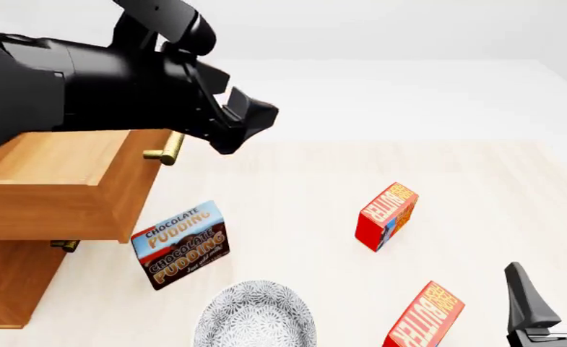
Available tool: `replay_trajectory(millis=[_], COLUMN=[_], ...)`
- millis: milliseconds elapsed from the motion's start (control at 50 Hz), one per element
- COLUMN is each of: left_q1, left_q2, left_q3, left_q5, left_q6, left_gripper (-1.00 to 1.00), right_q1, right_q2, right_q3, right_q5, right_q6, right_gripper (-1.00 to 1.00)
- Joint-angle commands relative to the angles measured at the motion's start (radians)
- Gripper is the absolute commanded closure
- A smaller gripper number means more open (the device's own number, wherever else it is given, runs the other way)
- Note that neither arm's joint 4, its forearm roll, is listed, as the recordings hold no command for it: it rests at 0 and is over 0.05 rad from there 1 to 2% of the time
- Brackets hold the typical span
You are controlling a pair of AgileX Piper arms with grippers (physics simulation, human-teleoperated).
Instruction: Put the butter at the front in the top drawer of the cabinet and close it.
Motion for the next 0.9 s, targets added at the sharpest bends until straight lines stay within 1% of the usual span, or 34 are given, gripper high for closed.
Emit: replay_trajectory(millis=[20, 420, 480, 520, 560, 900], left_q1=[-0.039, -0.072, -0.064, -0.073, -0.062, -0.094], left_q2=[0.057, 0.193, 0.208, 0.215, 0.232, 0.312], left_q3=[-0.002, 0.011, 0.015, 0.015, 0.015, 0.005], left_q5=[-0.066, -0.205, -0.22, -0.232, -0.234, -0.302], left_q6=[-0.031, -0.084, -0.072, -0.078, -0.059, -0.09], left_gripper=[-1.0, -1.0, -1.0, -1.0, -1.0, -1.0], right_q1=[0.001, 0.001, 0.001, 0.0, 0.001, 0.001], right_q2=[-0.003, -0.003, -0.003, -0.003, -0.003, 0.004], right_q3=[0.002, 0.002, 0.002, 0.002, 0.002, 0.002], right_q5=[0.001, 0.001, 0.001, 0.001, 0.001, -0.006], right_q6=[0.001, 0.001, 0.0, 0.001, 0.0, 0.001], right_gripper=[-1.0, -1.0, -1.0, -1.0, -1.0, -1.0])
